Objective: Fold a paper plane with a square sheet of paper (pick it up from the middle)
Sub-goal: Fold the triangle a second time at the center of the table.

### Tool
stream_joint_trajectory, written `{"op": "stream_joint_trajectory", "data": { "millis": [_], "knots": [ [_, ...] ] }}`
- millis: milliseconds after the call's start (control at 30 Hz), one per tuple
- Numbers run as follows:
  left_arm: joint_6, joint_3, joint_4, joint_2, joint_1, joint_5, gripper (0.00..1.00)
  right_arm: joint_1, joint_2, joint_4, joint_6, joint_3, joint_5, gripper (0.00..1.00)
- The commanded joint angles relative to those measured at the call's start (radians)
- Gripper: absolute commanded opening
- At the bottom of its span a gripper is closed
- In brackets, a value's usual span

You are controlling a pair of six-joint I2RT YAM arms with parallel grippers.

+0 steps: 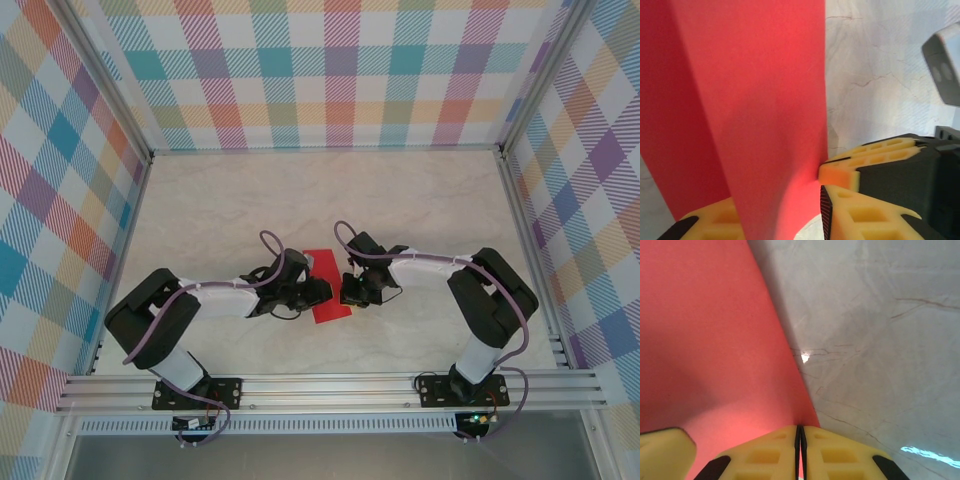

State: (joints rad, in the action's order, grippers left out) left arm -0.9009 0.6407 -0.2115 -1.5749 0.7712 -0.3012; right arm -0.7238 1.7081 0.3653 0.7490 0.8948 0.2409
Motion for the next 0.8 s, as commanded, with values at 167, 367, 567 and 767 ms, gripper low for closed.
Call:
{"op": "stream_joint_trajectory", "data": {
  "millis": [167,367,567,767],
  "knots": [
    [-0.018,-0.026,0.022,0.104,0.012,-0.044,0.33,0.001,0.017,0.038,0.011,0.006,-0.002,0.12],
    [-0.020,-0.068,0.050,0.122,0.012,-0.070,0.34,0.006,0.027,0.034,0.013,0.015,0.015,0.12],
    [-0.018,-0.069,0.039,0.096,0.020,-0.125,0.34,0.008,0.036,0.031,0.020,0.020,0.023,0.13],
    [-0.027,-0.058,-0.021,0.092,0.026,-0.190,0.32,0.023,0.043,0.030,0.045,0.023,0.050,0.13]
  ]
}}
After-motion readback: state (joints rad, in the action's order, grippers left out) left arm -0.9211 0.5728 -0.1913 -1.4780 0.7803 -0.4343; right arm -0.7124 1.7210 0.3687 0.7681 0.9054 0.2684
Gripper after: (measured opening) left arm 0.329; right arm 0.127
